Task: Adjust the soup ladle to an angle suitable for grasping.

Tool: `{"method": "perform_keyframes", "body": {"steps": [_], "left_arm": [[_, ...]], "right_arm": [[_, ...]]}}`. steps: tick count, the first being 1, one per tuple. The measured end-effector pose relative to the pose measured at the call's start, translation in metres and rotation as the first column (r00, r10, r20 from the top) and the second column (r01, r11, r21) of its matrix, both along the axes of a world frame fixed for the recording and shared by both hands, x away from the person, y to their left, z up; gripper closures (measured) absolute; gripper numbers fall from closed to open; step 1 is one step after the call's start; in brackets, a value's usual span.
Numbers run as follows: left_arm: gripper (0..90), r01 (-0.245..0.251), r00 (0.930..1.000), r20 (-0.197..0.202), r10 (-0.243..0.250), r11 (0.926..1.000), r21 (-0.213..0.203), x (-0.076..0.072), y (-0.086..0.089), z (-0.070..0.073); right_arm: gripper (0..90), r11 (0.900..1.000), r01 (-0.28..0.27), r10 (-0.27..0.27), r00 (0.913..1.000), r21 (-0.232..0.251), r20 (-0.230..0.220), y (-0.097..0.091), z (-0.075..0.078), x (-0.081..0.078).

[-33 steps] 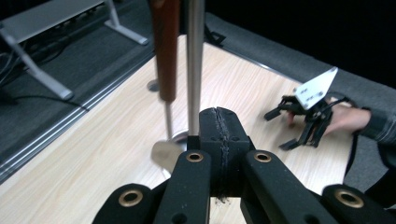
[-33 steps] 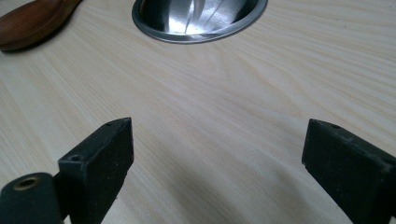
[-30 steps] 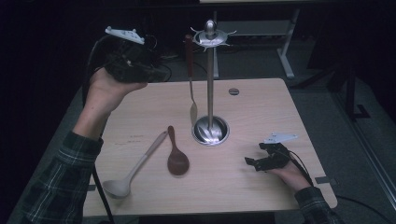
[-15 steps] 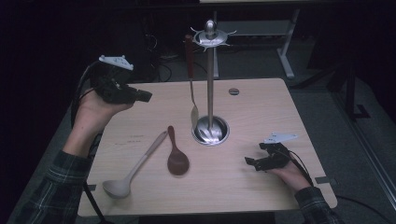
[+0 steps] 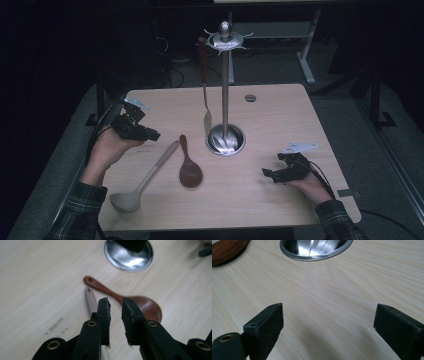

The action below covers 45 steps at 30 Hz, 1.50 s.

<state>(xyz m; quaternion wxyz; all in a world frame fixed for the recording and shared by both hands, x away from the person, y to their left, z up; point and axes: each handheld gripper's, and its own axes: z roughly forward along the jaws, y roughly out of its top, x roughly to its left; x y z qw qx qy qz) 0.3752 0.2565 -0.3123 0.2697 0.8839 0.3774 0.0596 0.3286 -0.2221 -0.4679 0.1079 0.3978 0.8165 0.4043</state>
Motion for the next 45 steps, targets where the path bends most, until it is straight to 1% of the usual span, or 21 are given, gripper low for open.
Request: {"method": "perform_keyframes", "body": {"steps": [2, 5, 7, 8, 10, 12, 15, 17, 18, 20, 21, 25, 28, 29, 32, 35, 38, 40, 43, 44, 45], "left_arm": [[73.4, -0.005, 0.9998, -0.02, 0.006, 0.9999, 0.011, 0.001, 0.001, -0.011], [71.8, -0.032, 0.999, -0.03, 0.032, 0.9995, 0.001, 0.0, 0.0, -0.024], [70.1, -0.036, 0.9985, -0.039, 0.037, 0.999, 0.026, 0.0, 0.002, -0.03], [69.5, -0.049, 0.998, -0.038, 0.05, 0.9984, 0.028, 0.0, 0.002, -0.034], [68.2, -0.059, 0.9969, -0.049, 0.061, 0.9975, 0.039, 0.0, 0.002, -0.04], [66.2, -0.054, 0.9963, -0.064, 0.058, 0.9961, 0.07, 0.001, 0.002, -0.047], [64.2, -0.064, 0.9949, -0.073, 0.07, 0.9949, 0.078, 0.001, 0.001, -0.057], [63.5, -0.067, 0.994, -0.079, 0.075, 0.993, 0.097, 0.001, 0.001, -0.063], [63.3, -0.075, 0.993, -0.083, 0.084, 0.9918, 0.103, 0.001, 0.0, -0.066], [62.7, -0.075, 0.9916, -0.095, 0.087, 0.9891, 0.126, 0.001, -0.002, -0.072], [62.4, -0.07, 0.9912, -0.102, 0.084, 0.9879, 0.138, 0.001, -0.004, -0.074], [61.5, -0.07, 0.9898, -0.112, 0.089, 0.9846, 0.16, 0.001, -0.005, -0.082], [61.1, -0.08, 0.9881, -0.117, 0.099, 0.9835, 0.163, 0.002, -0.005, -0.088], [61.1, -0.09, 0.9859, -0.125, 0.11, 0.9828, 0.161, 0.002, -0.006, -0.09], [61.2, -0.084, 0.9845, -0.137, 0.109, 0.9808, 0.176, 0.003, -0.005, -0.094], [61.1, -0.097, 0.9802, -0.15, 0.129, 0.9739, 0.205, 0.004, -0.006, -0.1], [61.2, -0.098, 0.9772, -0.164, 0.135, 0.9717, 0.215, 0.004, -0.005, -0.106], [61.2, -0.095, 0.9761, -0.169, 0.137, 0.9678, 0.233, 0.005, -0.004, -0.108], [61.7, -0.086, 0.9732, -0.188, 0.132, 0.9678, 0.237, 0.005, -0.002, -0.112], [61.8, -0.08, 0.9728, -0.192, 0.13, 0.9662, 0.245, 0.005, -0.001, -0.112], [62.0, -0.093, 0.9711, -0.193, 0.14, 0.9673, 0.236, 0.004, -0.002, -0.114]], "right_arm": [[8.7, 1.0, 0.002, -0.002, 1.0, -0.001, -0.001, 0.0, 0.0, 0.0], [8.7, 1.0, 0.003, -0.003, 1.0, 0.0, -0.004, 0.0, 0.0, 0.0], [8.7, 1.0, 0.004, -0.004, 1.0, 0.001, -0.005, 0.0, 0.0, 0.0], [8.7, 1.0, 0.004, -0.004, 1.0, 0.001, -0.006, 0.0, 0.0, 0.0], [8.7, 1.0, 0.006, -0.006, 1.0, 0.002, -0.005, 0.0, 0.0, 0.0], [8.7, 1.0, 0.005, -0.005, 1.0, -0.003, -0.006, 0.0, 0.0, 0.0], [8.7, 1.0, 0.007, -0.007, 1.0, -0.004, -0.003, 0.0, 0.0, 0.0], [8.7, 0.9999, 0.011, -0.011, 0.9999, -0.002, -0.007, 0.0, 0.0, 0.0], [8.7, 1.0, 0.009, -0.009, 1.0, -0.003, 0.001, 0.0, 0.0, 0.0], [8.7, 1.0, 0.01, -0.01, 1.0, -0.001, 0.001, -0.001, 0.0, 0.0], [8.7, 0.9999, 0.01, -0.01, 0.9999, 0.0, 0.002, -0.001, 0.0, 0.0], [8.9, 1.0, 0.006, -0.005, 1.0, -0.005, 0.008, -0.001, 0.0, 0.0], [8.9, 0.9999, 0.01, -0.009, 0.9999, -0.004, 0.003, -0.002, 0.001, 0.0], [8.9, 0.9999, 0.011, -0.011, 0.9999, 0.0, 0.003, -0.002, 0.0, 0.0], [9.0, 1.0, 0.007, -0.007, 1.0, -0.004, 0.007, -0.001, 0.0, 0.0], [9.0, 1.0, 0.008, -0.008, 1.0, -0.004, 0.005, -0.001, 0.0, 0.0], [9.0, 1.0, 0.008, -0.008, 1.0, -0.004, 0.005, -0.001, 0.0, 0.0], [8.9, 1.0, 0.009, -0.009, 0.9999, -0.004, 0.005, -0.001, 0.0, 0.001], [9.0, 1.0, 0.008, -0.008, 1.0, -0.005, 0.006, -0.001, 0.0, 0.0], [8.9, 1.0, 0.008, -0.008, 0.9999, -0.005, 0.007, -0.001, 0.0, 0.0], [8.9, 1.0, 0.007, -0.007, 0.9999, -0.007, 0.01, -0.001, 0.0, 0.001]]}}
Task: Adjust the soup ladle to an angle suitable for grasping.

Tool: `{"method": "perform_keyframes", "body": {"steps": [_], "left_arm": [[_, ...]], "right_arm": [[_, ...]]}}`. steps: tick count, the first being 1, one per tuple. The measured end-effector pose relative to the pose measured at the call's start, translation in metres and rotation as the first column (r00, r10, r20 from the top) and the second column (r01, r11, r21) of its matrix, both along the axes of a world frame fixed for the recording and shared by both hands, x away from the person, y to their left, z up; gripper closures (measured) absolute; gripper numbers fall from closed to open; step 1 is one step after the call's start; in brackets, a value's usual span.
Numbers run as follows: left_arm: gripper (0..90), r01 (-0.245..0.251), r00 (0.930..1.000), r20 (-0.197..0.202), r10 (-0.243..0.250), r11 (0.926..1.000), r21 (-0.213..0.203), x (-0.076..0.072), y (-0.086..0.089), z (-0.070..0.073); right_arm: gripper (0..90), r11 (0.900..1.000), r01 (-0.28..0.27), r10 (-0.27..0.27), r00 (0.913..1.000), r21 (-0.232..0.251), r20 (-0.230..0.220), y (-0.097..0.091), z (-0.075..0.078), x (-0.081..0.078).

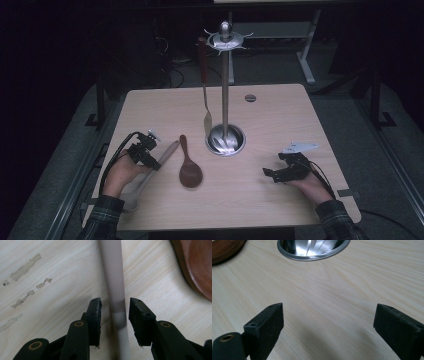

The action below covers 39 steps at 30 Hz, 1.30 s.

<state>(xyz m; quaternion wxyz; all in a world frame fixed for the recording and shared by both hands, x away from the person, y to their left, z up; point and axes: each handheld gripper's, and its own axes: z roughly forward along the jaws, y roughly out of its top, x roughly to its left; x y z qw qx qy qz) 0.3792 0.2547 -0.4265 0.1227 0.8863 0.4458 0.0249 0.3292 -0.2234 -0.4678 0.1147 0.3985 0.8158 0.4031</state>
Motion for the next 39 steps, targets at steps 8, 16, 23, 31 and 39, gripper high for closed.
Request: {"method": "perform_keyframes", "body": {"steps": [8, 16, 23, 31, 39], "left_arm": [[64.6, 0.013, 0.9996, -0.024, -0.012, 0.9995, 0.03, 0.0, 0.0, -0.006], [74.2, 0.005, 0.9995, -0.032, -0.004, 0.9993, 0.036, -0.001, -0.002, -0.006], [76.6, -0.019, 0.999, -0.041, 0.02, 0.9996, 0.019, 0.0, 0.002, -0.006], [76.8, -0.036, 0.9984, -0.043, 0.036, 0.9993, -0.008, 0.0, 0.01, -0.006], [76.9, -0.05, 0.9981, 0.031, 0.053, 0.9947, -0.09, -0.004, 0.025, 0.011]], "right_arm": [[9.0, 1.0, 0.005, -0.005, 1.0, 0.002, -0.002, -0.001, 0.001, 0.0], [9.0, 1.0, 0.002, -0.003, 1.0, 0.003, 0.005, -0.001, 0.001, 0.0], [8.9, 1.0, 0.0, 0.0, 1.0, 0.004, 0.005, -0.001, 0.001, 0.0], [9.1, 0.9999, 0.011, -0.011, 0.9999, -0.004, -0.005, 0.0, 0.003, 0.0], [9.1, 0.9999, 0.01, -0.01, 0.9999, -0.005, -0.001, -0.001, 0.003, 0.0]]}}
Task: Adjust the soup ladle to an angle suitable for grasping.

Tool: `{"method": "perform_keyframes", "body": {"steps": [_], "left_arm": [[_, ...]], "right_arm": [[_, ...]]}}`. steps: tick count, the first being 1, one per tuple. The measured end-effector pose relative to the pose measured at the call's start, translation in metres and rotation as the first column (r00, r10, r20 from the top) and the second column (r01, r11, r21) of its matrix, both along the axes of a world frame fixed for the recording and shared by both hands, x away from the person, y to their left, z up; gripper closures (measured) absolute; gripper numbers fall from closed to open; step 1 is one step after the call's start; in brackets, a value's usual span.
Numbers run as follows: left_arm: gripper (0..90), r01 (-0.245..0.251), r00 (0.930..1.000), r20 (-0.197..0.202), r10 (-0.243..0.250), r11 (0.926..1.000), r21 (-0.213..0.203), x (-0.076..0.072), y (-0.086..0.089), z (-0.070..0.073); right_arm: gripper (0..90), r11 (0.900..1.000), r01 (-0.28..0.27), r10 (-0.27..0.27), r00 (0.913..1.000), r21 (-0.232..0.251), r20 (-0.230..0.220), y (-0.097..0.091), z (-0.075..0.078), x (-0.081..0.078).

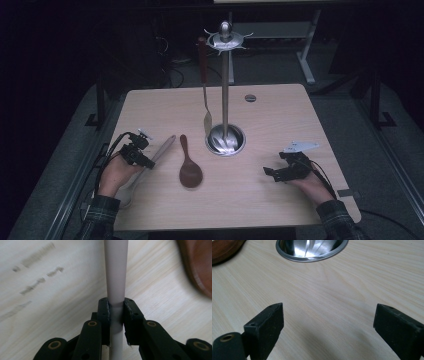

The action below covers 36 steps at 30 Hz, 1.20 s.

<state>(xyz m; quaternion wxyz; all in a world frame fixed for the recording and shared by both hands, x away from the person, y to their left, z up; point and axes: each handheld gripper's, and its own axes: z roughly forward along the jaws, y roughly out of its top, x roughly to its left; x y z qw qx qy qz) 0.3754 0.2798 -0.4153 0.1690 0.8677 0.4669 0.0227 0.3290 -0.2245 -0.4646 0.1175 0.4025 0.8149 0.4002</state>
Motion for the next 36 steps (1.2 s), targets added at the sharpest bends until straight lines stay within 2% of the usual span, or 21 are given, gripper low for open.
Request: {"method": "perform_keyframes", "body": {"steps": [4, 7, 9, 10, 12, 16, 18, 23, 28, 30, 33, 34, 36], "left_arm": [[76.8, -0.005, 0.998, 0.063, 0.009, 0.9985, -0.054, -0.003, 0.007, 0.01], [76.8, -0.009, 0.9933, 0.113, 0.023, 0.9928, -0.119, -0.006, 0.012, 0.016], [76.9, 0.002, 0.9883, 0.151, 0.02, 0.9891, -0.148, -0.008, 0.014, 0.022], [76.9, 0.012, 0.9846, 0.174, 0.018, 0.9857, -0.168, -0.009, 0.016, 0.024], [76.8, 0.022, 0.9731, 0.229, 0.026, 0.9784, -0.206, -0.012, 0.018, 0.03], [76.9, 0.037, 0.952, 0.304, 0.039, 0.9695, -0.242, -0.016, 0.018, 0.037], [76.9, 0.054, 0.9438, 0.329, 0.033, 0.9661, -0.252, -0.018, 0.017, 0.04], [76.9, 0.095, 0.9229, 0.384, 0.033, 0.9456, -0.311, -0.023, 0.016, 0.049], [77.0, 0.139, 0.8962, 0.442, 0.034, 0.9255, -0.352, -0.029, 0.012, 0.058], [77.0, 0.155, 0.8882, 0.458, 0.033, 0.9181, -0.365, -0.031, 0.01, 0.062], [77.0, 0.186, 0.88, 0.475, 0.019, 0.9057, -0.381, -0.034, 0.006, 0.067], [77.0, 0.196, 0.8793, 0.476, 0.014, 0.9001, -0.389, -0.035, 0.004, 0.069], [77.0, 0.209, 0.8712, 0.491, 0.014, 0.894, -0.396, -0.038, 0.0, 0.072]], "right_arm": [[9.1, 1.0, 0.0, 0.0, 1.0, 0.004, 0.006, 0.0, -0.001, 0.0], [9.1, 1.0, -0.008, 0.008, 0.9998, 0.003, 0.016, 0.0, 0.0, 0.0], [9.0, 0.9999, -0.009, 0.009, 0.9997, 0.013, 0.022, 0.001, 0.0, 0.0], [9.1, 0.9998, -0.011, 0.01, 0.9997, 0.016, 0.022, 0.0, 0.0, 0.0], [9.1, 0.9998, -0.008, 0.008, 0.9999, 0.021, 0.015, 0.0, 0.0, 0.0], [9.2, 0.9997, -0.005, 0.004, 1.0, 0.024, 0.006, -0.001, 0.001, 0.0], [9.1, 0.9996, -0.014, 0.014, 0.9998, 0.024, 0.014, -0.001, 0.003, 0.0], [9.3, 0.9999, -0.012, 0.012, 0.9995, 0.007, 0.029, 0.003, 0.008, -0.001], [9.3, 1.0, -0.008, 0.008, 1.0, 0.004, 0.001, 0.004, 0.006, -0.001], [9.3, 0.9998, -0.008, 0.008, 1.0, 0.017, -0.001, 0.003, 0.007, -0.001], [9.3, 0.9996, -0.003, 0.003, 1.0, 0.027, 0.007, 0.001, 0.01, -0.001], [9.3, 0.9994, 0.004, -0.004, 1.0, 0.033, -0.001, 0.001, 0.012, -0.002], [9.3, 0.9993, 0.002, -0.002, 1.0, 0.038, 0.005, 0.001, 0.013, -0.001]]}}
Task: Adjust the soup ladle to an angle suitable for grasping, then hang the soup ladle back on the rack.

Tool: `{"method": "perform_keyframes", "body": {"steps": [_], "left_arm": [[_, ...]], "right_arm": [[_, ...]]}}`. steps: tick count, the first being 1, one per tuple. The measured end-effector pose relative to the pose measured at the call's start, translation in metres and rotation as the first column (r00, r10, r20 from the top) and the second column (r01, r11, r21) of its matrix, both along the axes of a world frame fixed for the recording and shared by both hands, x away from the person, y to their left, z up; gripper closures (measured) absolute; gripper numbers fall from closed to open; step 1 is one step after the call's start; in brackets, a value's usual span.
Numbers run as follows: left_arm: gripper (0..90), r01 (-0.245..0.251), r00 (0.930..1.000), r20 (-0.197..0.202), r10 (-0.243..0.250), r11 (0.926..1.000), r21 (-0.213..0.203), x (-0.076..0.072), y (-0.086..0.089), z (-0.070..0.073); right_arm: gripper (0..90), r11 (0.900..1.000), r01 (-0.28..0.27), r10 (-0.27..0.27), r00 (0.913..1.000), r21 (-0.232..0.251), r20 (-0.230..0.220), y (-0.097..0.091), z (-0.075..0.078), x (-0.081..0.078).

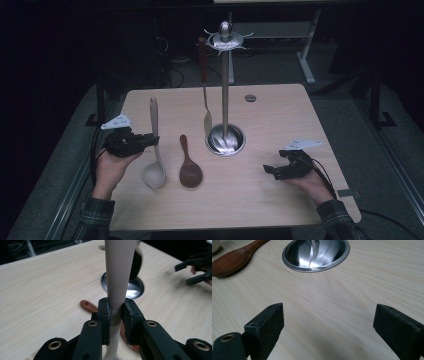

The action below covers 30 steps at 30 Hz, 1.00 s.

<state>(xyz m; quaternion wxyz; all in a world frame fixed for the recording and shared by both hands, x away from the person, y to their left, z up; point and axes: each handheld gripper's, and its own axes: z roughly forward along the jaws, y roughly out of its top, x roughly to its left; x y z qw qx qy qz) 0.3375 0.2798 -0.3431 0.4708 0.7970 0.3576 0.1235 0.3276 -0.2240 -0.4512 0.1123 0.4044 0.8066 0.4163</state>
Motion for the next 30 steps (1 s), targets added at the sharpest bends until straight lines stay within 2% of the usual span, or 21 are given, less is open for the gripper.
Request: {"method": "perform_keyframes", "body": {"steps": [6, 9, 16, 23, 30], "left_arm": [[77.0, 0.036, 0.9985, 0.042, -0.034, 0.9988, -0.034, -0.008, -0.013, 0.012], [77.0, 0.054, 0.9972, 0.054, -0.052, 0.9979, -0.035, -0.012, -0.021, 0.017], [77.0, 0.088, 0.9937, 0.074, -0.084, 0.9946, -0.054, -0.018, -0.037, 0.029], [77.1, 0.119, 0.9899, 0.083, -0.115, 0.9918, -0.046, -0.022, -0.051, 0.035], [77.0, 0.145, 0.9862, 0.088, -0.14, 0.9886, -0.043, -0.022, -0.065, 0.04]], "right_arm": [[9.6, 1.0, -0.001, 0.001, 1.0, -0.004, 0.005, 0.001, 0.001, -0.001], [9.6, 1.0, -0.003, 0.003, 0.9999, -0.005, 0.011, 0.001, 0.003, -0.002], [9.9, 0.9997, -0.001, 0.001, 0.9997, 0.025, 0.026, 0.0, 0.01, -0.002], [9.9, 0.9989, -0.007, 0.005, 0.9993, 0.046, 0.038, 0.003, 0.022, -0.004], [10.9, 0.9976, -0.034, 0.03, 0.9971, 0.061, 0.069, 0.01, 0.039, -0.005]]}}
